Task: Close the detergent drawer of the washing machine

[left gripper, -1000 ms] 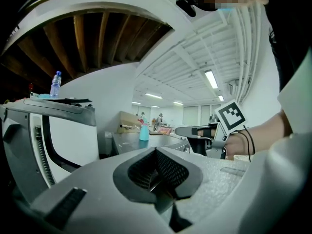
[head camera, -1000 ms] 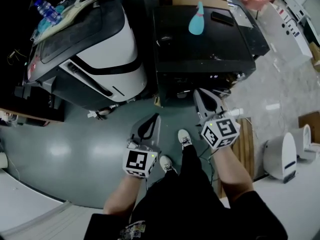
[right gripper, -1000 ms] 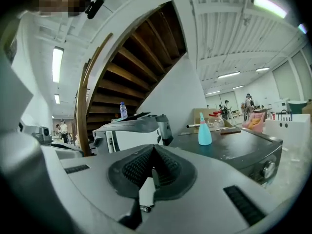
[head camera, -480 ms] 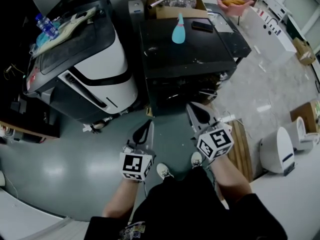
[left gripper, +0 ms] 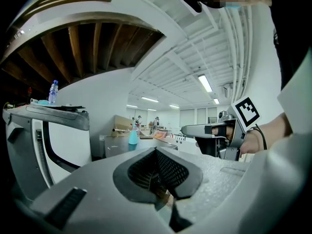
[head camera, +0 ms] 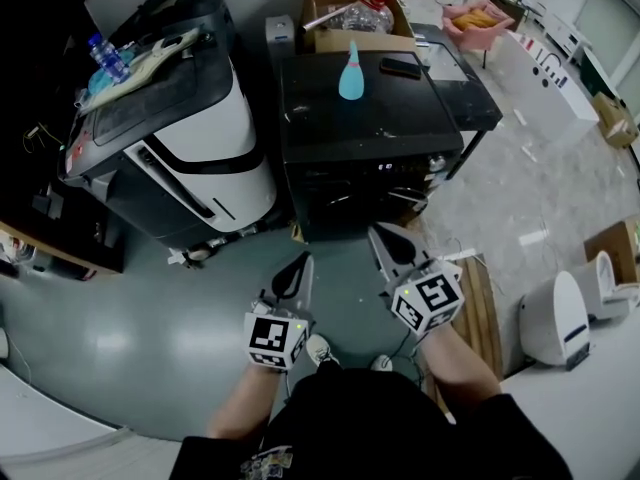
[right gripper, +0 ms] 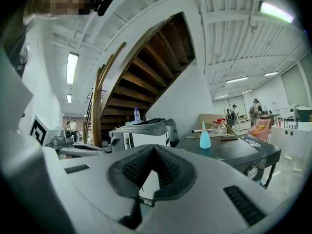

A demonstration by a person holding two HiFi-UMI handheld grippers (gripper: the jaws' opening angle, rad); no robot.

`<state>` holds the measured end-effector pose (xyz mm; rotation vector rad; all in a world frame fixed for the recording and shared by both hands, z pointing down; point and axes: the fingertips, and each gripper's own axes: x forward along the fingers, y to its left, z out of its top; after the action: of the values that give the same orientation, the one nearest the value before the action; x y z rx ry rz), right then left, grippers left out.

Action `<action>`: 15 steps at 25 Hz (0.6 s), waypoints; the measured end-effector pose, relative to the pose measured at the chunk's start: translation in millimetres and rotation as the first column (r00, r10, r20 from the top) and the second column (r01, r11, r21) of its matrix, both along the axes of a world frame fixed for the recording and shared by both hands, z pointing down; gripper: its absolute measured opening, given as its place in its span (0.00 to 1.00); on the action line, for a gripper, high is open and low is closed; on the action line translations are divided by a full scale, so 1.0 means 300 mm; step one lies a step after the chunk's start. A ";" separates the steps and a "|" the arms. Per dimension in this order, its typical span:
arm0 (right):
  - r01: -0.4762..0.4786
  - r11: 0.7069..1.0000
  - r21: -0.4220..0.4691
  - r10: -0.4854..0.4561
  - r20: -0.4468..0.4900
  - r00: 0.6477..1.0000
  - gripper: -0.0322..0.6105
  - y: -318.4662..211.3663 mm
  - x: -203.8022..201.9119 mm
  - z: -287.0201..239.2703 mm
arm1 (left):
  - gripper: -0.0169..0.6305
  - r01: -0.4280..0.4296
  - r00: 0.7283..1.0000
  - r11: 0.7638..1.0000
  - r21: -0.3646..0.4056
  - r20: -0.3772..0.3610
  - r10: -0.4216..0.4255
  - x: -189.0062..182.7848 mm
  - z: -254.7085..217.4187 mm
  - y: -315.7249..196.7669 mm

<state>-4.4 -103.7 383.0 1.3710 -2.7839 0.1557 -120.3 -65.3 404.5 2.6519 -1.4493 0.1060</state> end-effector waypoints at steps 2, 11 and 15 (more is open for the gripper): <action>0.013 1.000 -0.001 -0.013 0.010 1.000 0.05 0.028 0.045 -0.006 | 0.03 0.006 1.000 1.000 -0.005 -0.002 -0.006 0.057 -0.001 0.033; 0.059 0.998 -0.004 -0.059 0.039 0.997 0.05 0.182 0.239 -0.048 | 0.03 0.046 0.999 0.999 -0.020 0.011 -0.045 0.283 -0.018 0.207; 0.081 0.997 -0.008 -0.081 0.043 0.996 0.05 0.252 0.300 -0.055 | 0.03 0.058 0.998 0.998 -0.013 0.010 -0.058 0.359 -0.029 0.276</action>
<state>85.5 -28.1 366.4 1.2649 -2.8639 0.1973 -12.6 17.4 395.8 2.5997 -1.5214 0.1236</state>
